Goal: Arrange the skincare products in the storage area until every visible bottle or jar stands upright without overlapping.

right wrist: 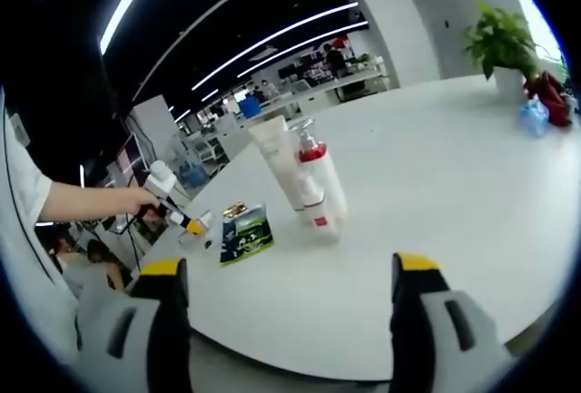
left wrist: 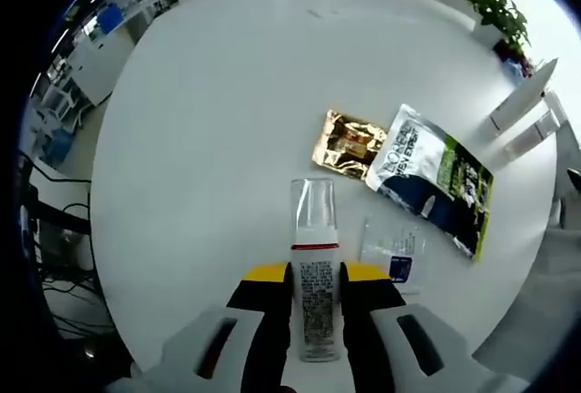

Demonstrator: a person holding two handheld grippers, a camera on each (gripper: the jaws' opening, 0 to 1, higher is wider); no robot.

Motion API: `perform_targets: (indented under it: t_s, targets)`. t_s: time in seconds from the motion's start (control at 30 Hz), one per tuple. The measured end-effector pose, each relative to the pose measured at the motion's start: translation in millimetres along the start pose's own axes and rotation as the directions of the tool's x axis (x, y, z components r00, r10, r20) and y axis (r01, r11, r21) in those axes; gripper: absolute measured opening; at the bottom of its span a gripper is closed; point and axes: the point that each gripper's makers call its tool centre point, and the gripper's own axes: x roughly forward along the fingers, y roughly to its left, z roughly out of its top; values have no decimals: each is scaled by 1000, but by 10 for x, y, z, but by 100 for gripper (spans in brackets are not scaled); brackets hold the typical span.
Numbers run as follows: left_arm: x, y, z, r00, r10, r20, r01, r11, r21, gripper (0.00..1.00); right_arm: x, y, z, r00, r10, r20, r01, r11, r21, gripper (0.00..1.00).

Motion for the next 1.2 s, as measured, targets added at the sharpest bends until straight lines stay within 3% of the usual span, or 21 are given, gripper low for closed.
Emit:
perform_targets:
  t_s: [0.53, 0.9, 1.07, 1.2]
  targets:
    - [-184, -190, 69, 996, -49, 71, 49, 999, -7, 17, -18, 22, 44, 1000, 11, 26, -11, 1000, 6, 89]
    - [-381, -492, 82, 981, -118, 155, 126, 991, -42, 17, -26, 49, 64, 999, 24, 39, -24, 1000, 8, 88]
    - [-484, -716, 86, 961, -178, 211, 192, 980, -45, 17, -23, 64, 60, 999, 32, 37, -32, 999, 4, 87]
    - [-547, -889, 92, 937, -236, 257, 267, 959, -93, 17, -25, 72, 65, 998, 38, 40, -38, 999, 6, 86]
